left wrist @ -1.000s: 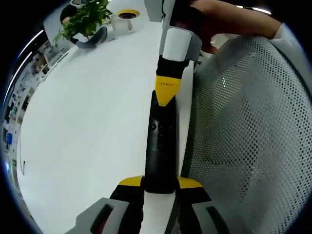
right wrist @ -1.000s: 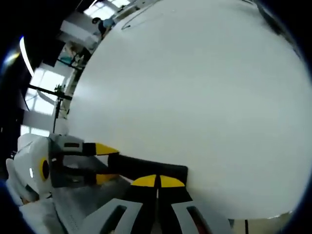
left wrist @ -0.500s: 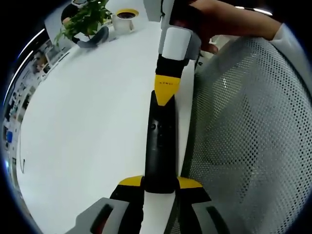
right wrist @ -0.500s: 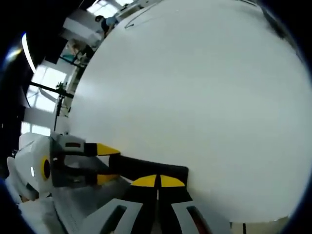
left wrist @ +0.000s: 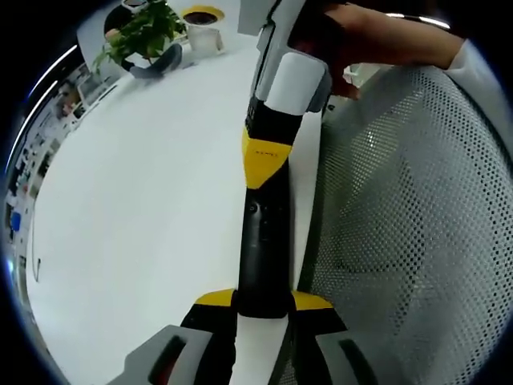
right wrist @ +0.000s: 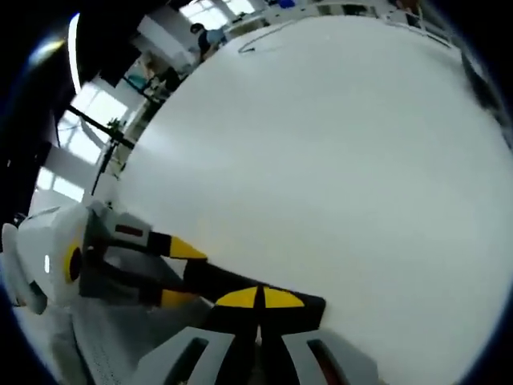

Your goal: Press the specified remote control buttons in sequence, fully releasing each button before pressing the next.

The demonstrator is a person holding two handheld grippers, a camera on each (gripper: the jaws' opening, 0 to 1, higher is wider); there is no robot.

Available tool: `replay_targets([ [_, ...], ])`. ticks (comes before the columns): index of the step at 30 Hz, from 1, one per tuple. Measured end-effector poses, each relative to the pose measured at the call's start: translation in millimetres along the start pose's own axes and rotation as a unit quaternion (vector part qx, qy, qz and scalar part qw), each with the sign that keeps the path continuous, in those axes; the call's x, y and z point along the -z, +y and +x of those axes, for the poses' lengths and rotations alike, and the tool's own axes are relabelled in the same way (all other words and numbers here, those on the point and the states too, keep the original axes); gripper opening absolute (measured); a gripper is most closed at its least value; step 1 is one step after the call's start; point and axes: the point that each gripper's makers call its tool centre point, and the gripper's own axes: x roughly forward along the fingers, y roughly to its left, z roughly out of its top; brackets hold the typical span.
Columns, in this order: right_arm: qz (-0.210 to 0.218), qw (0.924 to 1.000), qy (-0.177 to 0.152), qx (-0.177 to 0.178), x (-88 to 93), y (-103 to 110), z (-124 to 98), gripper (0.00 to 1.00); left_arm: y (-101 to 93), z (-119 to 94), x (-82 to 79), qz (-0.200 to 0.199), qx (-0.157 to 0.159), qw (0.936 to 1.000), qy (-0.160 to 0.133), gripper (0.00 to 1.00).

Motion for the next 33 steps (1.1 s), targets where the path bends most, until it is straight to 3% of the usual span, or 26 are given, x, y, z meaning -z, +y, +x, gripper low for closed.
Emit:
replay_targets([
  [16,0.032,0.9995,0.003,0.001,0.7,-8.1,0.5,0.0,1.4,-0.7,-0.9,-0.003,-0.001,1.0,-0.006,0.24],
  [24,0.007,0.9999,-0.007,0.013,1.3,-7.4,1.9,0.0,1.0,-0.7,-0.9,-0.003,-0.001,1.0,-0.007,0.24],
  [27,-0.03,0.9991,-0.009,0.029,1.2,-7.2,3.2,0.0,1.2,-0.7,-0.8,-0.003,0.0,1.0,-0.007,0.24],
  [33,-0.039,0.9987,-0.011,0.03,1.2,-7.7,2.5,0.0,0.9,-0.6,-1.1,-0.001,0.001,1.0,-0.004,0.24],
])
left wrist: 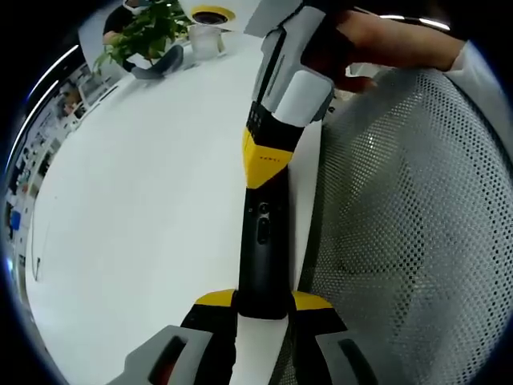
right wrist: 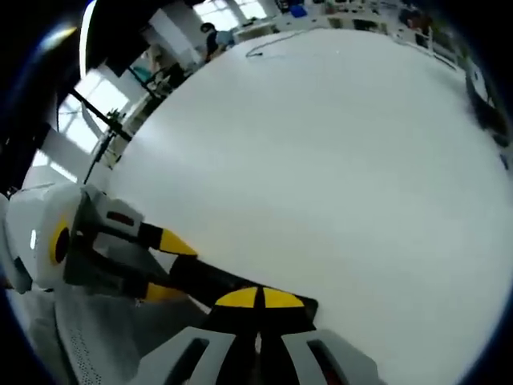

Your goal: Press the specified remote control buttons in sequence, fully releasing each button before pressing the next.

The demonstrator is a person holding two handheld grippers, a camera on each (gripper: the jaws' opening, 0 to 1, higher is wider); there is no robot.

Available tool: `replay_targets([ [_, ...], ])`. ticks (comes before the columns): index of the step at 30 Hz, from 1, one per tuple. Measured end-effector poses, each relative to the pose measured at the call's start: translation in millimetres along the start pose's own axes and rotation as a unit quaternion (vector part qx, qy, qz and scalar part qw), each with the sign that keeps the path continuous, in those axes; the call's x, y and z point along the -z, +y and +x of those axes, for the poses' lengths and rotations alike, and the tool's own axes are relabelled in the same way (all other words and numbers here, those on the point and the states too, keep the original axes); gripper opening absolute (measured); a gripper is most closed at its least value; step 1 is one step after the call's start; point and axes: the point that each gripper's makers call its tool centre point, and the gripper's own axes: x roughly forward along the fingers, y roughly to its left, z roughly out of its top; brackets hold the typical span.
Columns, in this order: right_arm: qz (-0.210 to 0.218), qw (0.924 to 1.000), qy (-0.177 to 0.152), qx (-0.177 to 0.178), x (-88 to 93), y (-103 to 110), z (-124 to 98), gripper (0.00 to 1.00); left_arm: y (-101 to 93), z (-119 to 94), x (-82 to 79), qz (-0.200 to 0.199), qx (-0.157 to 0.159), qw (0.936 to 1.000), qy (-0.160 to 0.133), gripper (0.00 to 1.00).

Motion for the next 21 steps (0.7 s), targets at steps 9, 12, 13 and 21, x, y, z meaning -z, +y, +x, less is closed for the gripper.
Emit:
replay_targets([
  [9,0.063,0.9977,0.005,-0.024,-1.2,0,-2,0.0,-0.5,0,0.2,-0.004,-0.002,1.0,0.002,0.24],
  [12,0.073,0.9967,0.018,-0.03,0.7,0,-3,0.0,-0.5,0,0.6,-0.006,-0.003,1.0,0.001,0.24],
  [13,0.074,0.9964,0.023,-0.033,1.6,1,-4,0.0,-0.5,0,0.8,-0.007,-0.003,1.0,0.001,0.24],
  [21,0.088,0.9943,0.016,-0.058,-2.0,11,-7,0.0,-0.7,-1,1.8,-0.009,-0.005,0.9999,0.002,0.24],
])
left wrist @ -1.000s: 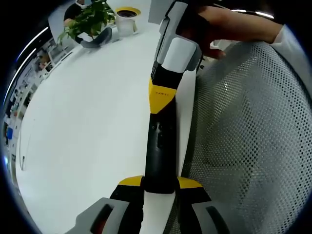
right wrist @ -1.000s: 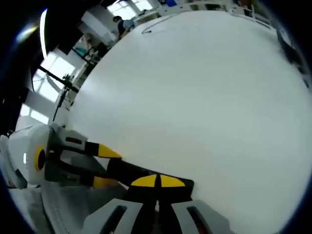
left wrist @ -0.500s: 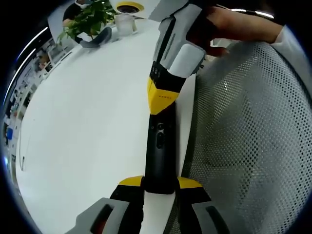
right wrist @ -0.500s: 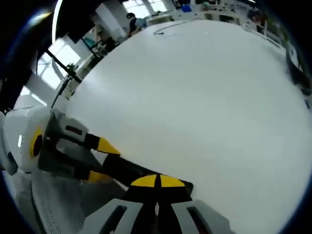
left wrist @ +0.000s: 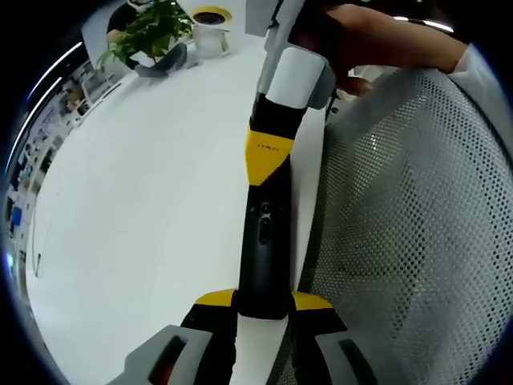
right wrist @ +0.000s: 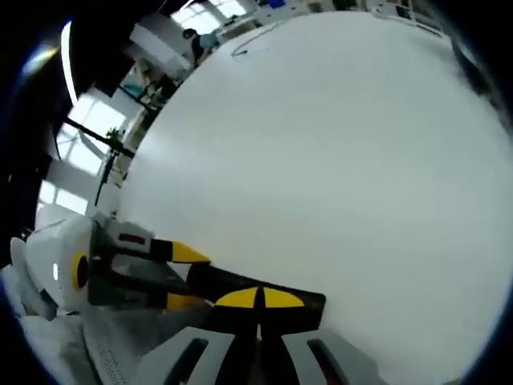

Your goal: Press the specified remote control buttons in sequence, fully releasing each button before pressing the next.

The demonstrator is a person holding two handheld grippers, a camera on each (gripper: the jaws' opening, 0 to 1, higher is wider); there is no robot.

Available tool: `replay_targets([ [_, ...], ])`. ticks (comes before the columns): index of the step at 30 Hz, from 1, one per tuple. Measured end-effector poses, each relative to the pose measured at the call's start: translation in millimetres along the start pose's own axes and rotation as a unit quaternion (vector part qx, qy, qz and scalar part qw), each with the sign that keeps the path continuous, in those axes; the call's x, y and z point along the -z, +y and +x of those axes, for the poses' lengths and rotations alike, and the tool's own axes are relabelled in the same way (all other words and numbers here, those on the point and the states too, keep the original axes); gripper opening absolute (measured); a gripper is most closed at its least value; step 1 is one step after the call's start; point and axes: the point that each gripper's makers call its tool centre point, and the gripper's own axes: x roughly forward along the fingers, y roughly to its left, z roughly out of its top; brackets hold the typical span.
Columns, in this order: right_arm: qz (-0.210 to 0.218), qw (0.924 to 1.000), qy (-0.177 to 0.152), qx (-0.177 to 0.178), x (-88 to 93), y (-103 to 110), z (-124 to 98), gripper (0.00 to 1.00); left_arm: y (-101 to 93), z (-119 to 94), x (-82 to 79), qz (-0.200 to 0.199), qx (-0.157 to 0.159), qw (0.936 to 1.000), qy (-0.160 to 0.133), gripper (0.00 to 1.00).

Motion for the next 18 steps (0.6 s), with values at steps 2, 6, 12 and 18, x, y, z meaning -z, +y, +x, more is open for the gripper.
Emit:
replay_targets([
  [2,0.013,0.9998,0.009,-0.011,2.5,2,1,0.0,-0.1,0,0.1,0.001,0.0,1.0,0.002,0.24],
  [6,0.015,0.9998,0.012,-0.011,4.2,3,2,0.0,-0.3,0,0.2,0.002,0.0,1.0,0.002,0.24],
  [12,0.003,0.9991,0.041,0.0,15.0,3,8,0.0,-0.7,0,0.5,0.004,0.001,1.0,0.003,0.24],
  [18,0.006,0.9993,0.037,-0.001,14.7,3,7,0.0,-0.6,1,0.1,0.008,0.002,1.0,0.004,0.24],
])
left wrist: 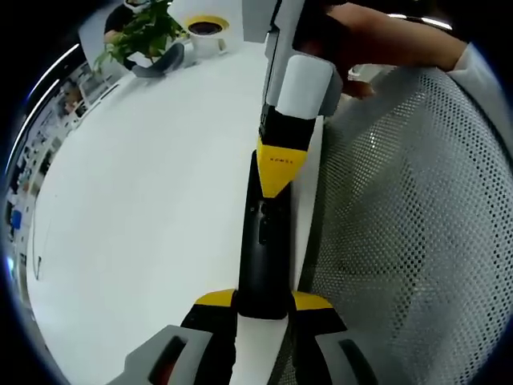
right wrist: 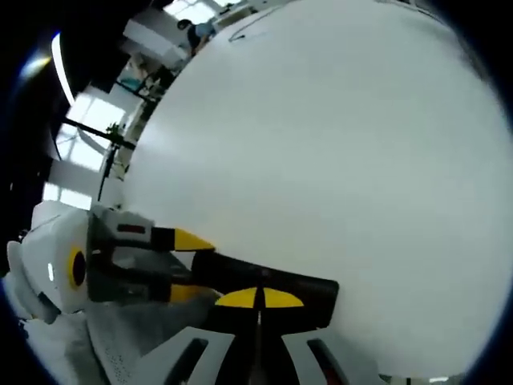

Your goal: Press the specified remote control buttons in sequence, fully releasing each button before pressing the next.

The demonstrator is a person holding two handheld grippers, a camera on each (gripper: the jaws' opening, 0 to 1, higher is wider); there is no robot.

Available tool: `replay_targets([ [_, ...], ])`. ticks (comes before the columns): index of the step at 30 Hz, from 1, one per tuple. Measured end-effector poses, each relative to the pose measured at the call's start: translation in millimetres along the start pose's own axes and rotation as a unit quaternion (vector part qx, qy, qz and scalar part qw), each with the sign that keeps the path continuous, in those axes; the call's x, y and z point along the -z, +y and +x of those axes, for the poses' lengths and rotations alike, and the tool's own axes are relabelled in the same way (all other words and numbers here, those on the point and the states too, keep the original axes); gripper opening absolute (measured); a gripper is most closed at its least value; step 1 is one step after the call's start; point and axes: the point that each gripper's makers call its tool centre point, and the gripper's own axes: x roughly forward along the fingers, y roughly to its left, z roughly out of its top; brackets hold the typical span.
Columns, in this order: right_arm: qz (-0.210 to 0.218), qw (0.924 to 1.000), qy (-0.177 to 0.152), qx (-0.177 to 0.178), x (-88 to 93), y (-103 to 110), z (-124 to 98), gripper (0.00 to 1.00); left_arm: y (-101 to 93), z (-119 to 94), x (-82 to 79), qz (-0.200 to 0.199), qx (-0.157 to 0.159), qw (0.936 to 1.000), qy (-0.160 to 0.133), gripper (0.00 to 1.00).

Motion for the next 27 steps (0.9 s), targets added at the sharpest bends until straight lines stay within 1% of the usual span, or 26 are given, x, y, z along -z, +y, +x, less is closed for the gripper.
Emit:
replay_targets([
  [6,0.007,1.0,-0.006,-0.001,0.7,-1.6,0.1,0.0,-0.1,0.3,-0.6,0.006,0.003,1.0,0.002,0.24],
  [9,0.029,0.9995,-0.007,-0.006,0.1,-4.1,0.5,0.0,-0.6,0.0,-0.5,0.008,0.003,1.0,0.002,0.24],
  [10,0.03,0.9995,-0.007,-0.006,0.0,-4.1,0.3,0.0,-0.7,-0.1,-0.5,0.009,0.004,1.0,0.002,0.24],
  [12,0.017,0.9998,-0.008,0.008,-0.5,-4.0,-0.1,0.0,-0.5,0.3,-0.7,0.011,0.006,0.9999,0.003,0.23],
  [13,-0.007,0.9998,-0.008,0.018,-1.3,-4.7,0.2,0.0,-0.3,0.4,-1.0,0.012,0.007,0.9999,0.004,0.23],
  [15,-0.007,0.9998,-0.009,0.018,-1.0,-2.6,0.4,0.0,-0.1,0.8,-1.4,0.014,0.009,0.9998,0.01,0.23],
  [17,-0.004,0.9999,-0.008,0.011,-1.5,-4.7,0.0,0.0,-0.3,1.0,-1.6,0.015,0.008,0.9998,0.014,0.23],
  [18,0.004,1.0,-0.008,0.005,-1.6,-4.6,-0.6,0.0,-0.4,0.9,-1.7,0.015,0.008,0.9997,0.016,0.23],
  [20,0.002,1.0,-0.005,0.003,-1.8,-3.6,-0.8,0.0,-0.1,0.8,-1.4,0.013,0.007,0.9997,0.017,0.24],
  [24,0.001,1.0,0.0,0.008,-1.7,-3.6,-1.9,0.0,0.2,-0.4,-1.0,0.006,0.007,0.9999,0.008,0.23],
  [27,0.009,0.9998,0.0,0.016,-1.9,-9.3,-6.1,0.0,0.8,-0.1,-1.0,0.001,0.006,1.0,0.001,0.24],
])
